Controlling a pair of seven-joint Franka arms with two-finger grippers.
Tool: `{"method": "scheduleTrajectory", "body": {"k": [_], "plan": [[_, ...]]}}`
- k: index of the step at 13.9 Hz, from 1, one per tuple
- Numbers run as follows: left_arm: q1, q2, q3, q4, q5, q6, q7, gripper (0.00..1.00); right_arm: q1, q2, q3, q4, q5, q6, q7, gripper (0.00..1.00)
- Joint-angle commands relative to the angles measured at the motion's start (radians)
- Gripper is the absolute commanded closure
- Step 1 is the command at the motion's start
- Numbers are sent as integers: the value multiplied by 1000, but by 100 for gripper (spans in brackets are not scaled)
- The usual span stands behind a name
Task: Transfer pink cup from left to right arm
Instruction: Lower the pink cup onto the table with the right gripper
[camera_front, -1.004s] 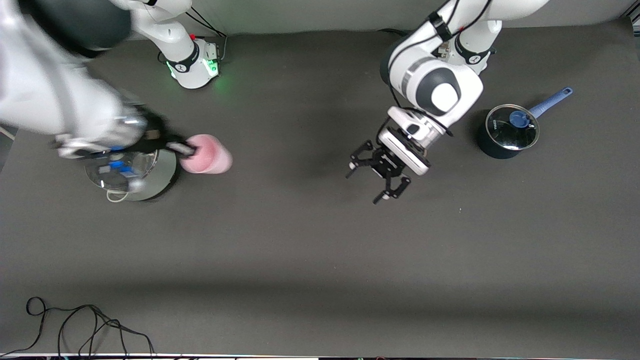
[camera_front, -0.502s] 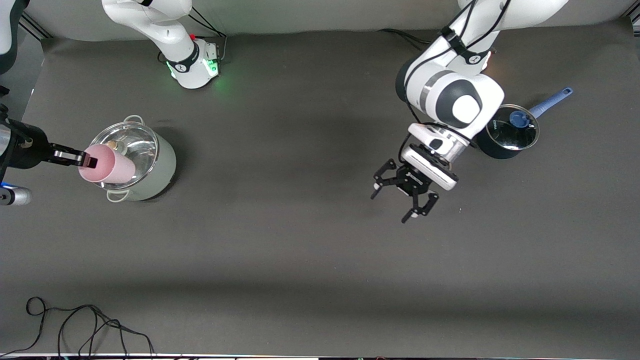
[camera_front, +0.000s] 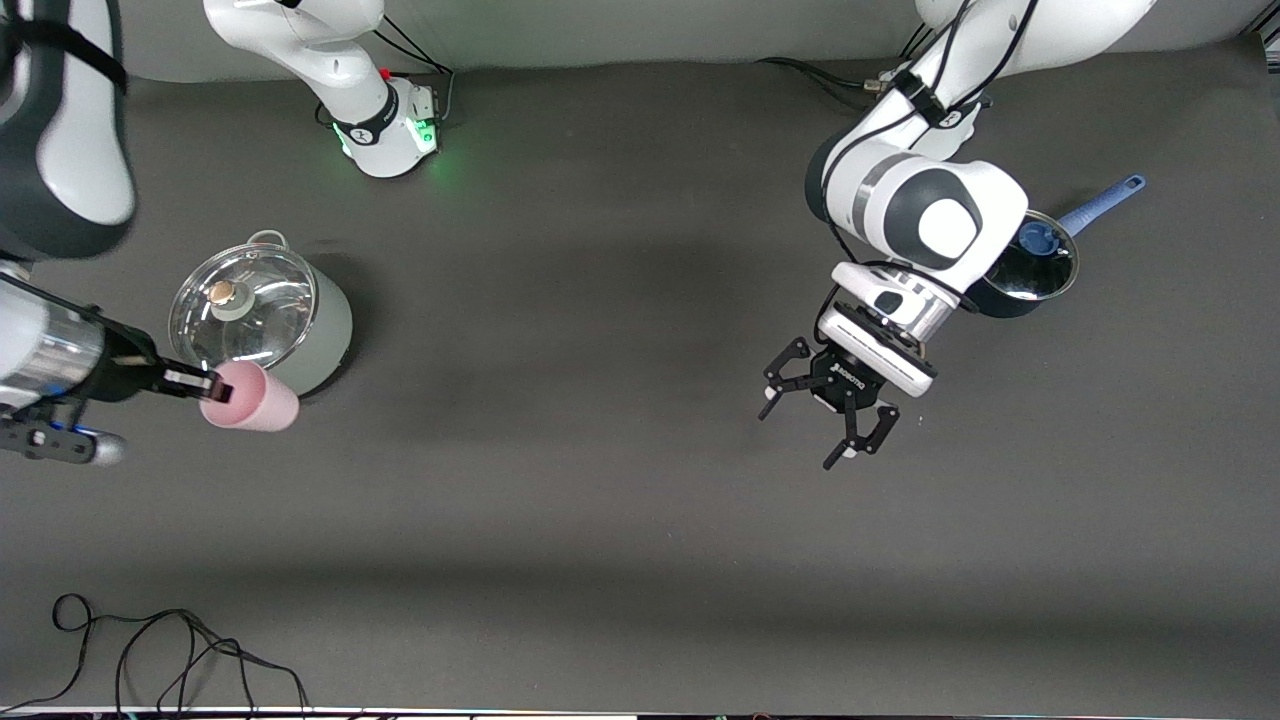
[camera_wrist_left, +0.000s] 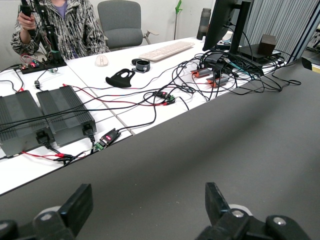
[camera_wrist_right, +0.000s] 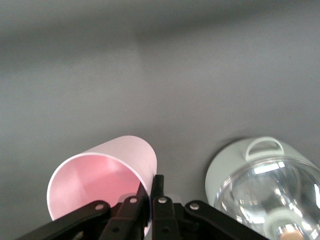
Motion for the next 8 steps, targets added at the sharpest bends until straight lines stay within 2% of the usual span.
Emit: {"method": "scheduleTrajectory", "body": {"k": [1, 5, 6, 8], "plan": [[-5, 19, 8, 18, 170, -5, -4, 0, 20, -79, -13, -232, -10, 208, -29, 100], [15, 19, 18, -8, 445, -72, -98, 0, 23, -43, -4, -473, -8, 598, -34, 100], [17, 16, 31, -19, 515, -95, -178, 0, 35, -16, -3, -502, -8, 668, -34, 100], [15, -7, 75, -41, 670, -184, -383, 0, 55, 53, -3, -509, -8, 727, -34, 100]]}}
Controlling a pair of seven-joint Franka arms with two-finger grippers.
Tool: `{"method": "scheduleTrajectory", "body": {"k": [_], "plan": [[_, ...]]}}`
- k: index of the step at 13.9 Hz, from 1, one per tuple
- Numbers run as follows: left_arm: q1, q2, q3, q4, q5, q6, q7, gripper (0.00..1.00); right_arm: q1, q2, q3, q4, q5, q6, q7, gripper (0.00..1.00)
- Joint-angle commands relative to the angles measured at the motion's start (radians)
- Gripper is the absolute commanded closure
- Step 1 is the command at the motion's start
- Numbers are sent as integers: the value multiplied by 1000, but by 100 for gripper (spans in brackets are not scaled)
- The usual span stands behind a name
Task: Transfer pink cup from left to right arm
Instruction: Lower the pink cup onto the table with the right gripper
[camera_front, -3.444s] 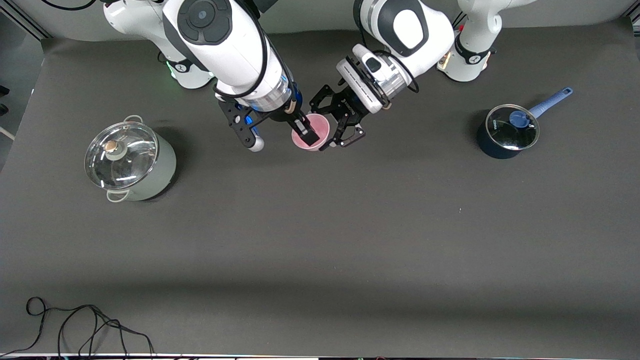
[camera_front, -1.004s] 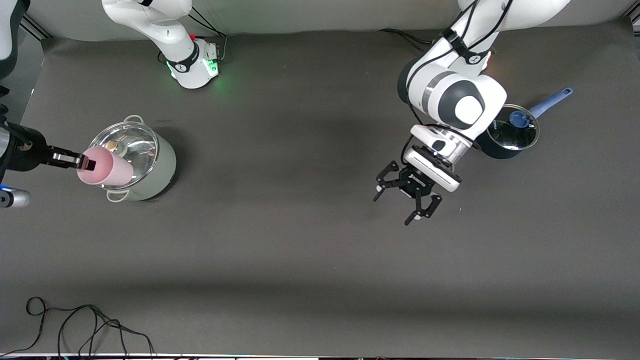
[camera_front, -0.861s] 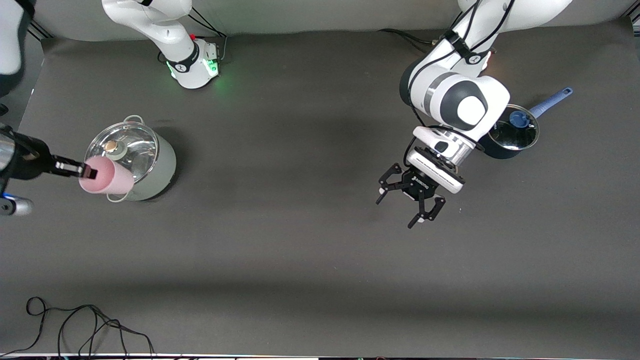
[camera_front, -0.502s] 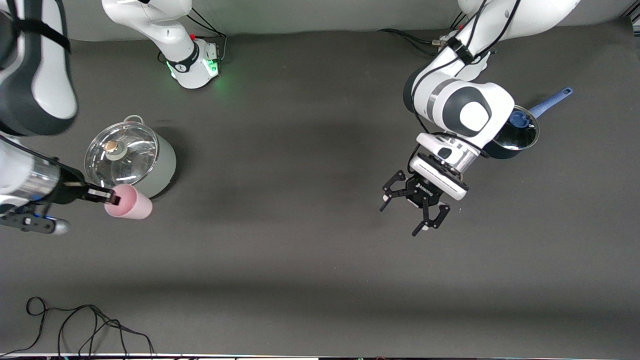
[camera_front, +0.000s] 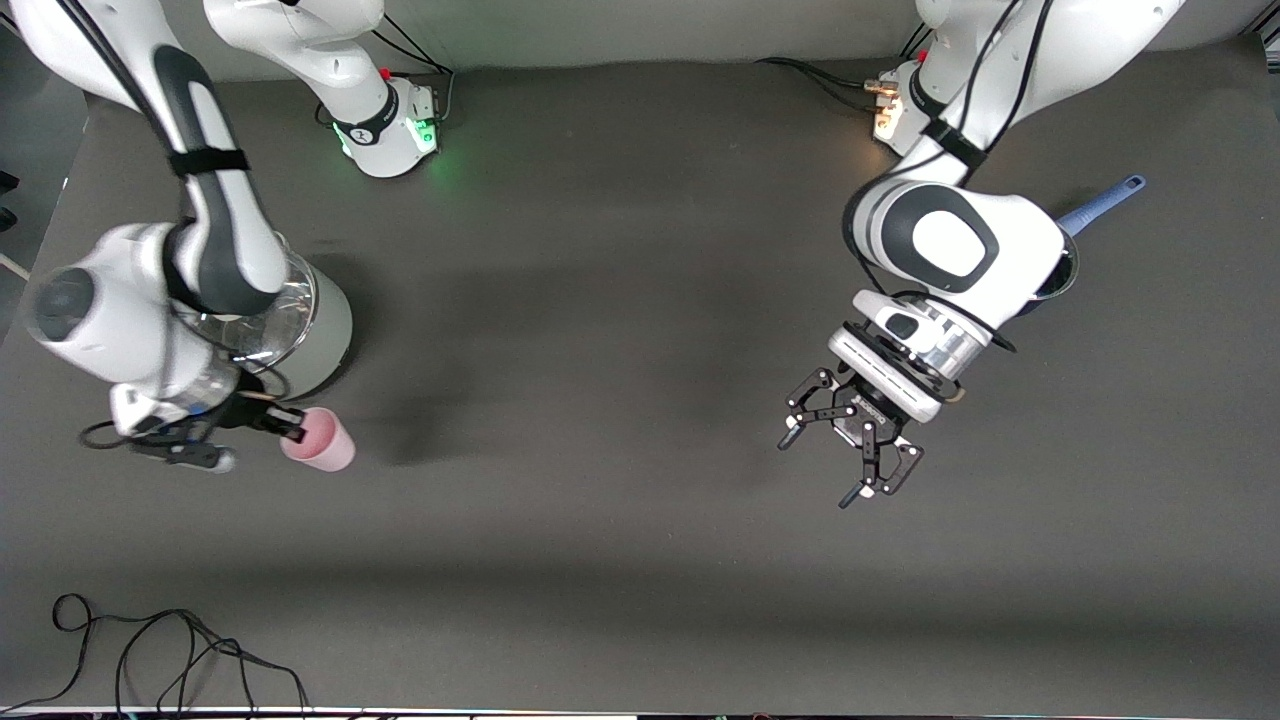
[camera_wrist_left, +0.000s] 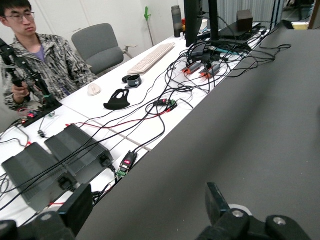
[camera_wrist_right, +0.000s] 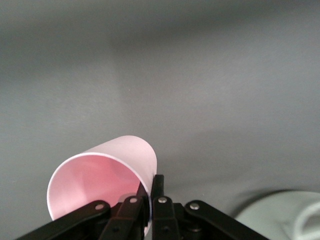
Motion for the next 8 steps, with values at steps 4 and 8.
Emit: {"method": "scheduleTrajectory", "body": {"k": [4, 8], "plan": [[-1, -110, 169, -43, 513, -352, -706, 0, 22, 126, -4, -16, -7, 102, -17, 100], [2, -204, 313, -32, 816, -705, -1185, 0, 19, 140, -4, -12, -7, 122, -28, 83]]}}
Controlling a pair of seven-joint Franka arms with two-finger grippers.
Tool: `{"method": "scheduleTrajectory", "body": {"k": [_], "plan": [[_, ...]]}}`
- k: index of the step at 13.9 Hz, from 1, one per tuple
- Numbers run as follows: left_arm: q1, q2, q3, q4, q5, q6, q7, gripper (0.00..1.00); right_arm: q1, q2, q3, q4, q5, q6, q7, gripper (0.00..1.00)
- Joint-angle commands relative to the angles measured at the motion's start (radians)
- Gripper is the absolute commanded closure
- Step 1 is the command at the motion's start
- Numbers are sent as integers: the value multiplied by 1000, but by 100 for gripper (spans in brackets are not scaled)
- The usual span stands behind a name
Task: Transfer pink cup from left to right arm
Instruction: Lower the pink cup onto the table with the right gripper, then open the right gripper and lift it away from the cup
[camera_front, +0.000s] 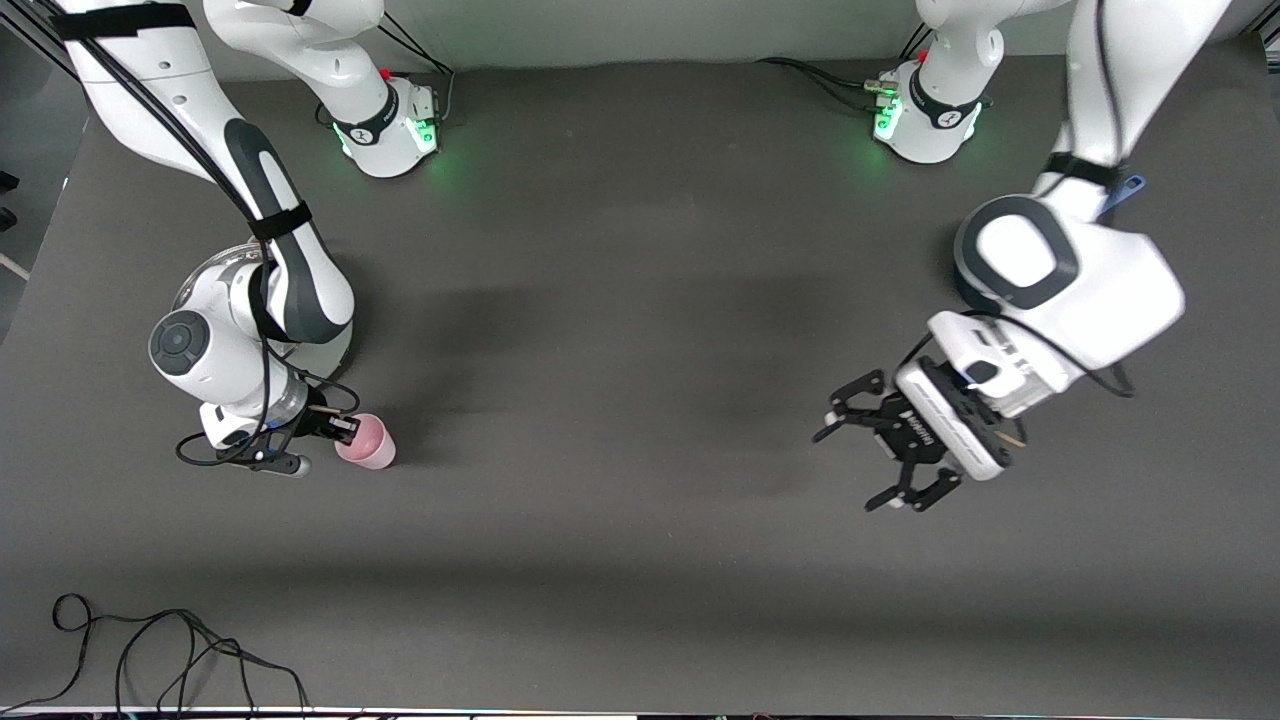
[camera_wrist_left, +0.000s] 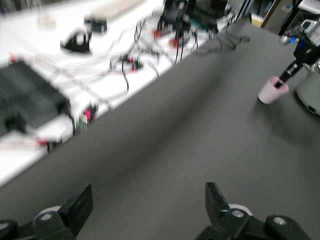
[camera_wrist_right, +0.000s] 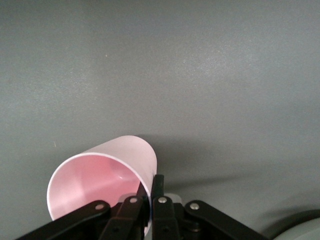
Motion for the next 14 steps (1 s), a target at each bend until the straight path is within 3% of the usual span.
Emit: {"method": "scheduleTrajectory", "body": {"k": [1, 2, 3, 6, 9, 11, 14], "plan": [[-4, -86, 77, -25, 152, -183, -285, 0, 2, -18, -2, 12, -6, -6, -19, 35], [-5, -99, 101, -14, 247, -242, -377, 0, 2, -45, -2, 12, -6, -29, -20, 9], [-5, -108, 115, -8, 322, -307, -486, 0, 2, -77, -4, 17, -6, -76, -19, 0], [-4, -138, 152, -1, 472, -474, -903, 0, 5, -186, -5, 99, -8, -292, -20, 0], [-7, -139, 152, 27, 602, -641, -1325, 0, 5, -251, -8, 281, -12, -597, -13, 0], [-13, -146, 152, 38, 681, -729, -1435, 0, 5, -266, -11, 401, -16, -760, -11, 0], [-4, -161, 152, 47, 793, -751, -1424, 0, 5, -272, -13, 579, -19, -982, -10, 0]]}}
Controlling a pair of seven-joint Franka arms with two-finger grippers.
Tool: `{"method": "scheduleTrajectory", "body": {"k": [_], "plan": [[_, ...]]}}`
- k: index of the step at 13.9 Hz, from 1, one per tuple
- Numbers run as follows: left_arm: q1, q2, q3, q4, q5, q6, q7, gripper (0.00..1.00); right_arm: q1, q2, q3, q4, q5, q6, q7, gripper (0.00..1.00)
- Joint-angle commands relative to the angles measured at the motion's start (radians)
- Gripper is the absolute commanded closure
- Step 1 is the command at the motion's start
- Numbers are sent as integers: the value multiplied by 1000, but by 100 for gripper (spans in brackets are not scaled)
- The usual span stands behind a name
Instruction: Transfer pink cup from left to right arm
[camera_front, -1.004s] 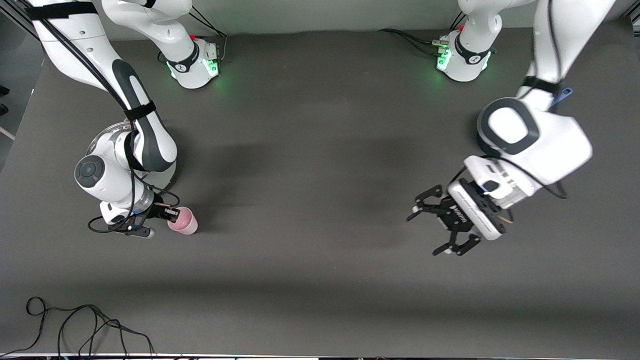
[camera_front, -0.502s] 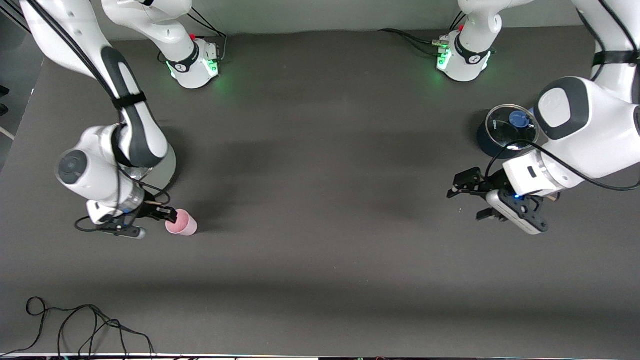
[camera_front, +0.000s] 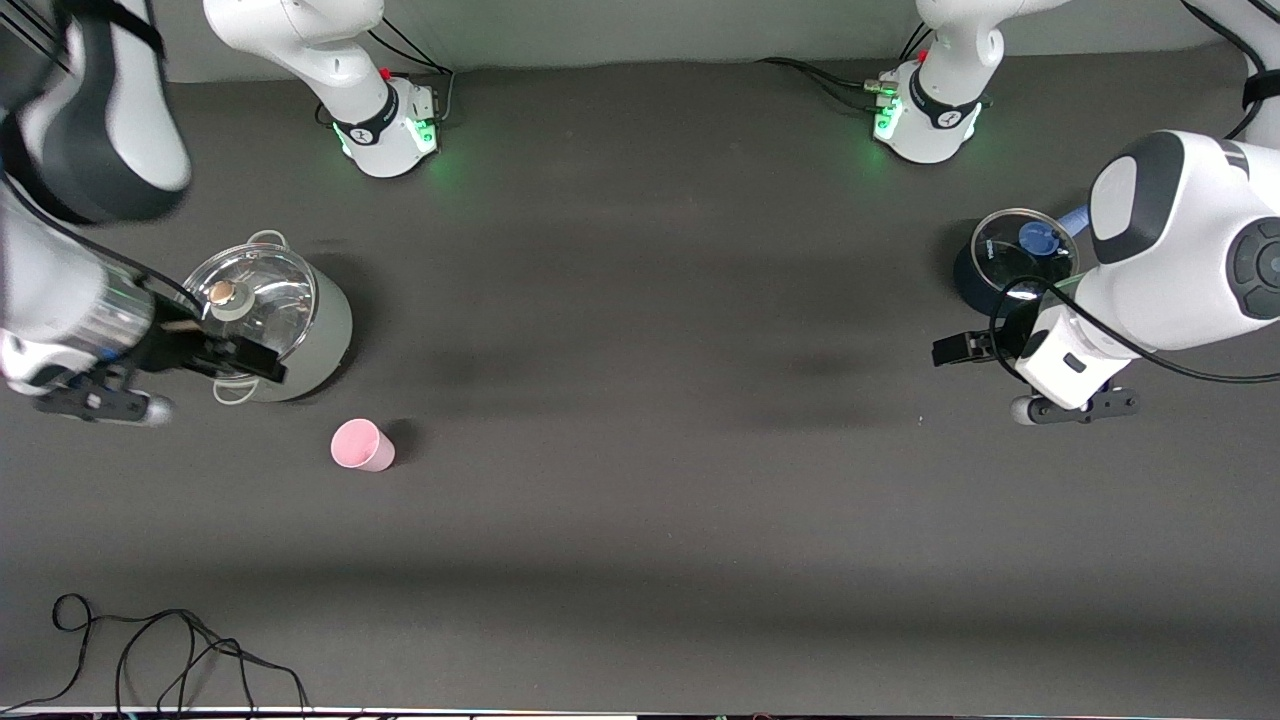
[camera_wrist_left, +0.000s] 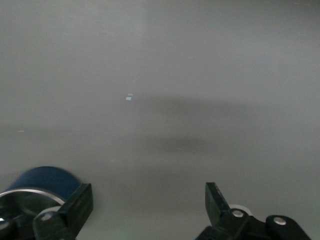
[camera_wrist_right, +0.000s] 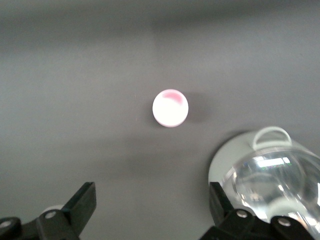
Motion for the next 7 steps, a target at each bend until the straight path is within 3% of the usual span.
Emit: {"method": "scheduleTrajectory", "body": {"k": [1, 4, 7], "plan": [[-4, -30, 11, 17, 79, -34, 12, 0, 3, 16, -8, 177, -13, -185, -7, 0], [-4, -53, 66, 45, 96, -55, 245, 0, 3, -25, -16, 221, -30, -259, -14, 0], [-5, -24, 68, 173, 97, -165, 244, 0, 1, -4, -16, 218, -52, -253, -21, 0]]}}
